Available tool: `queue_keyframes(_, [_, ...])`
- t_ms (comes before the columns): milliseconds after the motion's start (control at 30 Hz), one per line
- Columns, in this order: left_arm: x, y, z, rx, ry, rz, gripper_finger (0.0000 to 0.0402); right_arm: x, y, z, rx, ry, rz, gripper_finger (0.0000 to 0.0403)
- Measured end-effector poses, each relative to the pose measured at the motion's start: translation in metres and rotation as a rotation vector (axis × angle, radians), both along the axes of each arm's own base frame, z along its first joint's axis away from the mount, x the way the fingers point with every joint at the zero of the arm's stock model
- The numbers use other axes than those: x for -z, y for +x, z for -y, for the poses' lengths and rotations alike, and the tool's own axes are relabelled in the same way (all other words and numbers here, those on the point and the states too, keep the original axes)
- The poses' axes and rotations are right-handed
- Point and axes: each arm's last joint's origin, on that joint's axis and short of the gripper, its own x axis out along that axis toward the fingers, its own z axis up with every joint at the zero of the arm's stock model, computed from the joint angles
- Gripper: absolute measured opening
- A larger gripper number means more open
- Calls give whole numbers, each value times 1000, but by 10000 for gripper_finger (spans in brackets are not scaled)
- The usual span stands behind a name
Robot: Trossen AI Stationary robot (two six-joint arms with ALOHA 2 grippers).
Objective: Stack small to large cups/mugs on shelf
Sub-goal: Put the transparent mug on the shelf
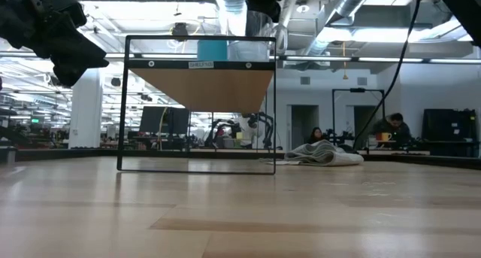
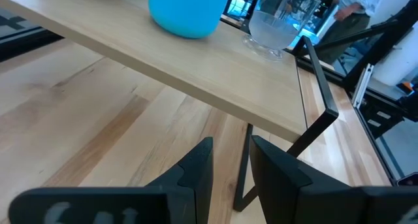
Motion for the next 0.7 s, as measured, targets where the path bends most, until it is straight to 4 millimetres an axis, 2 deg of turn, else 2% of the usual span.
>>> queue_keyframes(500, [0,0,0,1,-3,1,90,-2,4,0,-3,-3,46,79])
queue_keyframes(700, [0,0,0,3,-4,0,90,-8,1,0,-7,-2,71,79])
